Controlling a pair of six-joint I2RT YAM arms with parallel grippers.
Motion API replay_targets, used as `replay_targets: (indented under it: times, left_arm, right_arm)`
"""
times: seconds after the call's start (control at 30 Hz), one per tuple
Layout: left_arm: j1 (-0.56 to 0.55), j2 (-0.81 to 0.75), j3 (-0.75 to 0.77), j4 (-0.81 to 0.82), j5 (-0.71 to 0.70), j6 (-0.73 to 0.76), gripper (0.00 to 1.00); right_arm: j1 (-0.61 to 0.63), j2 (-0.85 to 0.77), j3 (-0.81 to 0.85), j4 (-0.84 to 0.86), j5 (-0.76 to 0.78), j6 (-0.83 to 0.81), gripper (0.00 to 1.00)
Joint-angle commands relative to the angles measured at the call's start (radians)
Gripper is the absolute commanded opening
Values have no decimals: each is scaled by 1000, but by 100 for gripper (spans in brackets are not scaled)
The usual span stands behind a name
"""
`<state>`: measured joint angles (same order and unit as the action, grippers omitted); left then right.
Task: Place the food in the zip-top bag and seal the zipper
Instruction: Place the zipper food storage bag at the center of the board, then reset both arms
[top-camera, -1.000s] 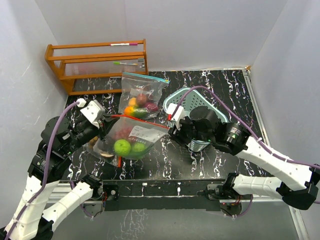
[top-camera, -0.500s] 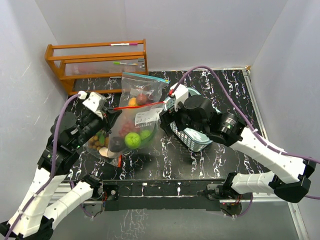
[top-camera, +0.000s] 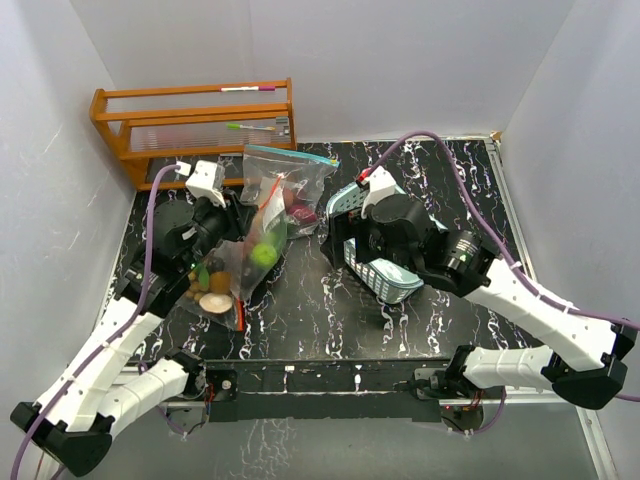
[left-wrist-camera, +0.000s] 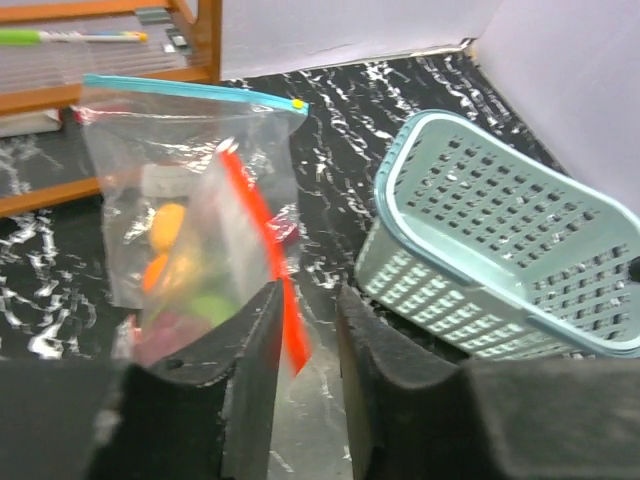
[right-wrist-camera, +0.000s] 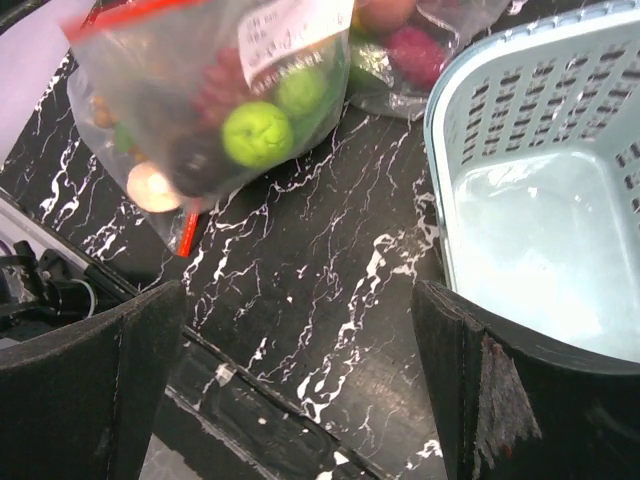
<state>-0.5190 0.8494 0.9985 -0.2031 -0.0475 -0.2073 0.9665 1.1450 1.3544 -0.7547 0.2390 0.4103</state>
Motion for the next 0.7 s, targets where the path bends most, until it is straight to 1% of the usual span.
replay_targets:
  times: [0.0,0.07,0.17,0.2,0.3,0.43,0.53,0.67]
  left_arm:
    - [2,9,-30,45,76,-86,36]
    - [3,-3,-64,44,105,-99,51]
    - [2,-39,-96,35,131,-99,93]
    - [2,-49,-99,25,128,-97,97]
    - [3,-70,-77,-23,95,-88,97]
    - [3,-77,6,-108,57,-83,97]
    - [4,-74,66,-151,60,-81,97]
    - [3,-61,121,-179,79,-83,97]
  right_arm:
    - [-3,-9,-36,10,40,137,98]
    - [-4,-4,-54,-7,58,163,98]
    - [-4,5,-66,-21,82,195,98]
    - [-4,9,-70,-22,91,206,98]
    - [-3,17,-70,-27,124,244,98]
    - [-3,25,-64,-40,185,308,98]
    - [-5,26,-69,-39,216,324,98]
    - [-4,23,-74,-39,216,337,98]
